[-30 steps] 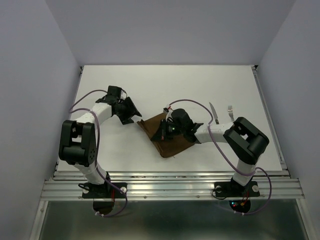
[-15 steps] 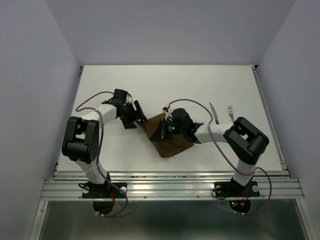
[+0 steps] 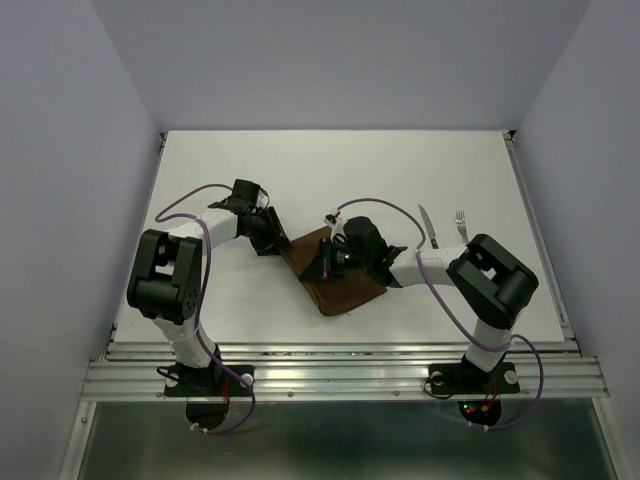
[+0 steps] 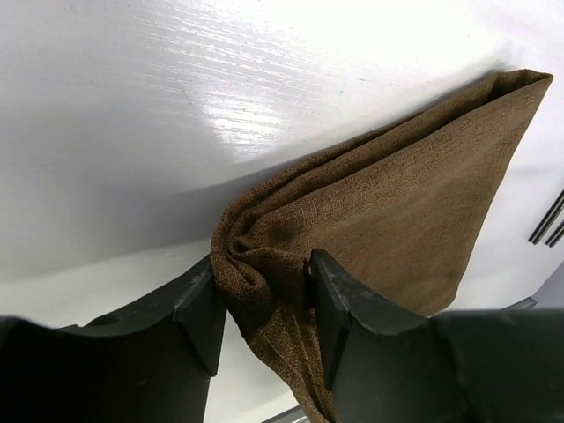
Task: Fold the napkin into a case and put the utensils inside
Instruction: Fold the lower triangle-folded napkin at the center of the board.
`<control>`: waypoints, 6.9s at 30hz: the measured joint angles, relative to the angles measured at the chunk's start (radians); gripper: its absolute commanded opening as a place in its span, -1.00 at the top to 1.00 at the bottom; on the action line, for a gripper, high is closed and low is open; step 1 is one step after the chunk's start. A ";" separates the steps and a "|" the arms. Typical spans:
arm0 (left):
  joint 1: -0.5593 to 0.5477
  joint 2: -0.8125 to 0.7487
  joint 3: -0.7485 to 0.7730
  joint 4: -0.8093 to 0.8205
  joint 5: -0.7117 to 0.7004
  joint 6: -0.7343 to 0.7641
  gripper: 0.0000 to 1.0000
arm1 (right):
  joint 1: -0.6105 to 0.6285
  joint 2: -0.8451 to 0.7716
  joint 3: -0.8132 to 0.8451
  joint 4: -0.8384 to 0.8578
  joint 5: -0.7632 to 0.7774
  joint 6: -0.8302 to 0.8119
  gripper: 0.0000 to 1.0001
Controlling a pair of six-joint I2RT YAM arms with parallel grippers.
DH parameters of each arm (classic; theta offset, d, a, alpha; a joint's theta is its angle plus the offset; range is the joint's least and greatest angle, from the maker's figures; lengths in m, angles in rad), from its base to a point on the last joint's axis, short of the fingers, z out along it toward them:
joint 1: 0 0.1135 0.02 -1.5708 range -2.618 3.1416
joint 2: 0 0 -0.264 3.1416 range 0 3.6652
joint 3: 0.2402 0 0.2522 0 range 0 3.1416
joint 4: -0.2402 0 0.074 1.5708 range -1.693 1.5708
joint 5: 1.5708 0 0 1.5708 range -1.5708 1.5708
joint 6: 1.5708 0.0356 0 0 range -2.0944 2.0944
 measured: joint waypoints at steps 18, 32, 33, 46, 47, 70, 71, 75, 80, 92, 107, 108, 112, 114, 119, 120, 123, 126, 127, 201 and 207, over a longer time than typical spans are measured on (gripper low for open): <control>0.000 -0.001 0.002 -0.024 -0.016 -0.002 0.75 | 0.000 0.006 0.006 -0.042 0.011 -0.033 0.04; 0.000 -0.002 0.002 -0.040 -0.019 0.016 0.79 | -0.038 -0.082 0.069 -0.303 0.152 -0.158 -0.01; 0.000 -0.002 0.002 -0.040 -0.020 0.016 0.79 | -0.041 -0.079 0.087 -0.323 0.172 -0.158 0.13; 0.000 0.006 0.023 -0.046 -0.019 0.024 0.76 | -0.051 0.203 0.451 -0.497 0.261 -0.172 0.95; 0.000 0.012 0.032 -0.046 -0.018 0.027 0.76 | -0.051 0.212 0.456 -0.504 0.264 -0.172 0.96; 0.000 0.064 0.082 -0.059 -0.074 0.092 -0.16 | -0.051 0.308 0.518 -0.548 0.369 -0.122 0.99; 0.000 0.064 0.082 -0.058 -0.079 0.093 -0.11 | -0.051 0.308 0.518 -0.548 0.369 -0.121 0.99; 0.000 0.064 0.082 -0.056 -0.103 0.095 0.31 | -0.051 0.308 0.518 -0.548 0.373 -0.119 0.99; 0.000 0.064 0.082 -0.060 -0.113 0.090 0.87 | -0.051 0.308 0.518 -0.548 0.377 -0.119 0.99; 0.001 0.064 0.087 -0.083 -0.080 0.038 1.00 | -0.051 0.307 0.518 -0.539 0.359 -0.109 0.99; 0.001 0.064 0.106 -0.104 -0.079 0.038 1.00 | -0.051 0.320 0.590 -0.541 0.303 -0.125 0.99; 0.001 0.064 0.106 -0.105 -0.079 0.038 1.00 | -0.051 0.326 0.593 -0.542 0.303 -0.127 0.99; 0.001 0.064 0.106 -0.105 -0.075 0.038 1.00 | -0.051 0.362 0.613 -0.557 0.316 -0.134 0.99; 0.001 0.064 0.106 -0.105 -0.069 0.038 1.00 | -0.053 0.378 0.618 -0.560 0.328 -0.137 0.99; 0.001 0.066 0.109 -0.104 -0.046 0.020 1.00 | -0.052 0.394 0.645 -0.578 0.347 -0.142 0.99; 0.001 0.066 0.109 -0.101 -0.035 0.010 1.00 | -0.052 0.394 0.645 -0.578 0.349 -0.142 0.99; 0.001 0.066 0.109 -0.086 0.003 -0.035 1.00 | -0.052 0.394 0.645 -0.578 0.354 -0.139 0.99; 0.001 0.066 0.109 -0.070 0.029 -0.078 1.00 | -0.052 0.394 0.642 -0.575 0.355 -0.134 0.99; 0.001 0.066 0.109 -0.065 0.036 -0.092 1.00 | -0.052 0.394 0.641 -0.572 0.354 -0.131 0.99; -0.034 0.192 0.237 -0.123 -0.205 -0.528 1.00 | -0.084 0.195 0.395 -0.591 0.578 -0.137 0.99; -0.048 0.226 0.300 -0.190 -0.223 -0.554 1.00 | -0.084 0.195 0.384 -0.571 0.577 -0.124 0.99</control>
